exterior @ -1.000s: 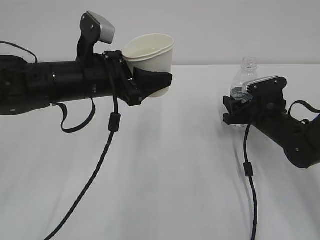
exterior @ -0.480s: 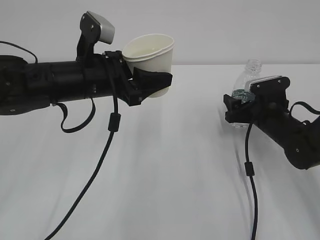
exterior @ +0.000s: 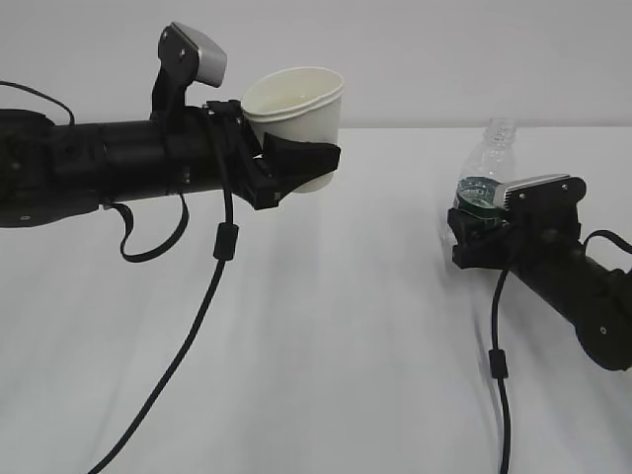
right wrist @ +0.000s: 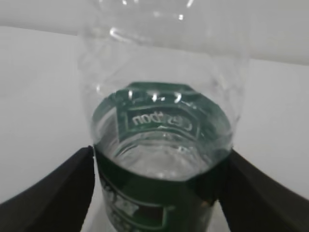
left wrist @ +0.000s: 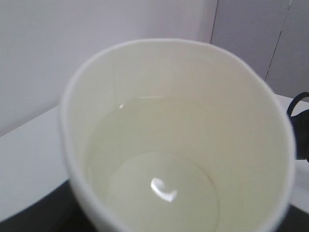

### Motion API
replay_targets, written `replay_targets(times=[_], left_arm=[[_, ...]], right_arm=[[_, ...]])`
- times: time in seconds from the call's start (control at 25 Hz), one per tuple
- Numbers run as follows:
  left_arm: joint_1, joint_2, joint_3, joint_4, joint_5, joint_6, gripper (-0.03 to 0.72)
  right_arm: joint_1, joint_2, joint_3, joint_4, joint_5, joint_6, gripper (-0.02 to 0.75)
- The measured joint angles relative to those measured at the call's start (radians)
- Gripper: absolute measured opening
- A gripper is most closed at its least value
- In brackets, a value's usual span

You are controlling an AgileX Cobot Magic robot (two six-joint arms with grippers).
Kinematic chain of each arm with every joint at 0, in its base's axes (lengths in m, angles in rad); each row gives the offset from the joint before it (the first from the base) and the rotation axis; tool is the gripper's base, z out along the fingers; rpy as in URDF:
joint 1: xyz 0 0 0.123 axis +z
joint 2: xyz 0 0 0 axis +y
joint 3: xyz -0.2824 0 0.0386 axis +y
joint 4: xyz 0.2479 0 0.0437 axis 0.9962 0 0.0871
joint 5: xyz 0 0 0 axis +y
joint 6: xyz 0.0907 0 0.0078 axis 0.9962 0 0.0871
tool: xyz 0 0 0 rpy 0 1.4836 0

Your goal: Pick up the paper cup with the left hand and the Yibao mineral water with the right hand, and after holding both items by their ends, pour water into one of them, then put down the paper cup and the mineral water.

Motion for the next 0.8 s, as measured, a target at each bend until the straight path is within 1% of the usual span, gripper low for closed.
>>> replay_targets(times=[0.28,0.8], left_arm=[[0.000,0.000,0.000,0.002,0.000,0.000,0.447],[-0.006,0.000,0.000,0.005,0.000,0.000,0.447]], right_arm=[[-0.002,-0.007,0.050,-0.023,-0.006,0.011,0.585],[-0.002,-0.142,0.163,-0.027,-0.010,0.012,0.585]])
